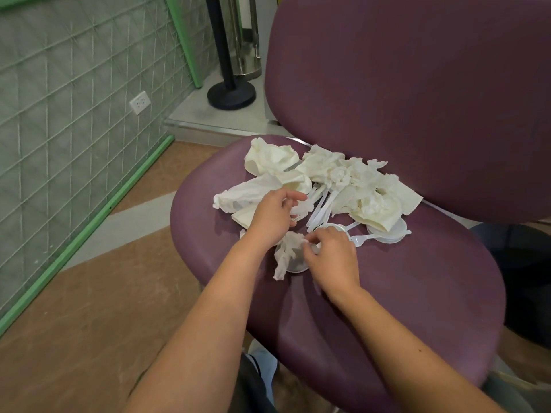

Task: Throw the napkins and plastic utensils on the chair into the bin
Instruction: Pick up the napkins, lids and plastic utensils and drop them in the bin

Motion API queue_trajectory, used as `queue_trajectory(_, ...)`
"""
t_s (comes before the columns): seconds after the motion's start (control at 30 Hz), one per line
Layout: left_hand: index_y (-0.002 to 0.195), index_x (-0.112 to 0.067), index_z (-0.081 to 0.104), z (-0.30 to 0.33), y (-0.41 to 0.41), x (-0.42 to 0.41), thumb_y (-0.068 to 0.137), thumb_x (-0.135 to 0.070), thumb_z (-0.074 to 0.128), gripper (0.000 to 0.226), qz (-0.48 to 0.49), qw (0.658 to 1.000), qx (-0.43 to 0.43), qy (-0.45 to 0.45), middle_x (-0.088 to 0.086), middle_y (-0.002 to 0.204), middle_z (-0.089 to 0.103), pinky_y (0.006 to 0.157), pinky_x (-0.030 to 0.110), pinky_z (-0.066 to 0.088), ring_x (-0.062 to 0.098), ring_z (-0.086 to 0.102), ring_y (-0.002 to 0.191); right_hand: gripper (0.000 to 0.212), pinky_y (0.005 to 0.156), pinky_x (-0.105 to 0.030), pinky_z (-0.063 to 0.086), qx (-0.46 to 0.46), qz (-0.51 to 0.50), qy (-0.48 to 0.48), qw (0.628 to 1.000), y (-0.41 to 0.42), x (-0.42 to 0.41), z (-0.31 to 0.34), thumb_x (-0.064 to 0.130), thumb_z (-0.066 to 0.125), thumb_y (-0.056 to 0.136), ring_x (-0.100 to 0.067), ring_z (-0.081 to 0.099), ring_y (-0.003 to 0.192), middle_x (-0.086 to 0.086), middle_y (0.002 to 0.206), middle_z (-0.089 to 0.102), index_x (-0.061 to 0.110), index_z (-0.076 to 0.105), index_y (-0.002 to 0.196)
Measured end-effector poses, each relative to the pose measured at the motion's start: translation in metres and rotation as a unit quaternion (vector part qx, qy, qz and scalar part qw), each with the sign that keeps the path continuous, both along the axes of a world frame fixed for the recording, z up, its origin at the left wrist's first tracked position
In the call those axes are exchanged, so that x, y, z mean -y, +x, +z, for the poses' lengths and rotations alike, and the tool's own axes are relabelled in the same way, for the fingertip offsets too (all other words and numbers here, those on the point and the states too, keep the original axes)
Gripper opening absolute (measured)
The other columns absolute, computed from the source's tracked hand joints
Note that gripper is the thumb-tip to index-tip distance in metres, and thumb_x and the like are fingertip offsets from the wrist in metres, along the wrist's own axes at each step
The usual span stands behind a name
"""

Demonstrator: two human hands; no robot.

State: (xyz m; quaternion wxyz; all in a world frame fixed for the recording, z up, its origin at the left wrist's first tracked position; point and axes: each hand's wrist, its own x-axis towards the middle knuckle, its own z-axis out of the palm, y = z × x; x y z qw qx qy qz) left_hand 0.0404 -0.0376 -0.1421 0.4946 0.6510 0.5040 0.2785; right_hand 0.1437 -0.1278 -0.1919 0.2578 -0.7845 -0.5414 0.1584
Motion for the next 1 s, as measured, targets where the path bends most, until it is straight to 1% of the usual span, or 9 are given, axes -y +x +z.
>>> queue_trajectory(0.1, 0.094, -0.002, 0.064, -0.001, 0.003, 0.000, 0.100, -0.036, 0.047, 0.038, -0.062, 0.998, -0.020, -0.002, 0.007, 0.078, 0.050, 0.060, 0.036, 0.046, 0.020, 0.047, 0.064, 0.004, 0.076, -0.030, 0.048, -0.207, -0.086, 0.102, 0.969, 0.007, -0.003, 0.022, 0.026, 0.062, 0.089, -0.010, 0.060, 0.082, 0.012, 0.086, 0.067, 0.024, 0.065, 0.087)
queue_trajectory(0.2, 0.076, -0.006, 0.056, 0.001, 0.008, 0.003, 0.093, -0.064, 0.045, 0.061, -0.103, 0.994, -0.017, -0.014, 0.009, 0.070, 0.047, 0.065, 0.041, 0.046, 0.017, 0.047, 0.065, 0.001, 0.073, -0.023, 0.048, -0.309, -0.142, 0.167, 0.925, 0.012, -0.008, 0.048, 0.025, 0.065, 0.090, -0.007, 0.058, 0.077, 0.014, 0.084, 0.067, 0.024, 0.065, 0.091)
queue_trajectory(0.27, 0.092, -0.011, 0.066, 0.005, 0.011, 0.008, 0.095, -0.058, 0.047, 0.051, -0.130, 0.991, 0.003, -0.033, 0.008, 0.075, 0.060, 0.072, 0.039, 0.052, 0.012, 0.055, 0.070, 0.003, 0.070, -0.017, 0.045, -0.330, -0.142, 0.196, 0.912, 0.016, -0.011, 0.057, 0.023, 0.065, 0.091, -0.002, 0.054, 0.071, 0.015, 0.085, 0.065, 0.026, 0.065, 0.093)
queue_trajectory(0.37, 0.113, -0.011, 0.059, 0.006, 0.015, 0.010, 0.099, -0.044, 0.049, 0.037, -0.095, 0.994, 0.007, -0.048, 0.009, 0.099, 0.070, 0.077, 0.040, 0.053, 0.020, 0.065, 0.081, 0.014, 0.064, -0.012, 0.042, -0.321, -0.124, 0.213, 0.915, 0.020, -0.014, 0.060, 0.018, 0.063, 0.091, 0.000, 0.051, 0.065, 0.012, 0.086, 0.063, 0.031, 0.068, 0.094)
queue_trajectory(0.5, 0.123, -0.015, 0.047, 0.010, 0.019, 0.007, 0.101, -0.029, 0.046, 0.026, -0.019, 0.988, 0.102, -0.117, 0.005, 0.106, 0.065, 0.075, 0.031, 0.053, 0.018, 0.063, 0.084, 0.023, 0.074, -0.012, 0.042, -0.295, -0.101, 0.197, 0.929, 0.021, -0.013, 0.053, 0.016, 0.059, 0.094, -0.004, 0.057, 0.084, 0.014, 0.098, 0.063, 0.035, 0.071, 0.097)
queue_trajectory(0.6, 0.128, -0.018, 0.042, 0.007, 0.021, 0.002, 0.099, -0.026, 0.047, 0.031, 0.021, 0.980, 0.121, -0.154, 0.006, 0.108, 0.065, 0.078, 0.036, 0.051, 0.026, 0.066, 0.098, 0.024, 0.078, -0.008, 0.042, -0.301, -0.063, 0.163, 0.938, 0.016, -0.008, 0.048, 0.021, 0.064, 0.091, 0.000, 0.056, 0.091, 0.015, 0.104, 0.059, 0.032, 0.069, 0.111)
queue_trajectory(0.73, 0.123, -0.038, 0.048, 0.015, 0.019, 0.001, 0.099, -0.008, 0.038, 0.039, 0.019, 0.961, 0.203, -0.187, 0.007, 0.120, 0.065, 0.060, 0.024, 0.049, 0.019, 0.065, 0.098, 0.041, 0.081, -0.006, 0.039, -0.262, -0.007, 0.154, 0.953, 0.007, -0.007, 0.040, 0.017, 0.074, 0.084, 0.003, 0.052, 0.092, 0.010, 0.108, 0.056, 0.028, 0.065, 0.122)
queue_trajectory(0.9, 0.107, -0.024, 0.066, 0.018, 0.010, -0.002, 0.093, 0.004, 0.037, 0.043, -0.014, 0.949, 0.231, -0.213, 0.011, 0.119, 0.066, 0.087, 0.036, 0.050, 0.019, 0.063, 0.102, 0.018, 0.067, -0.010, 0.041, -0.270, -0.062, 0.187, 0.942, 0.012, -0.015, 0.037, 0.012, 0.069, 0.088, 0.000, 0.055, 0.068, 0.002, 0.094, 0.063, 0.023, 0.075, 0.101)
queue_trajectory(1.0, 0.106, -0.018, 0.066, 0.016, 0.012, -0.001, 0.094, 0.001, 0.045, 0.031, -0.012, 0.942, 0.234, -0.240, 0.009, 0.108, 0.068, 0.082, 0.034, 0.052, 0.020, 0.065, 0.094, 0.022, 0.067, -0.024, 0.049, -0.327, -0.098, 0.191, 0.920, 0.017, -0.020, 0.043, 0.013, 0.071, 0.085, -0.010, 0.060, 0.069, 0.011, 0.084, 0.065, 0.035, 0.067, 0.088)
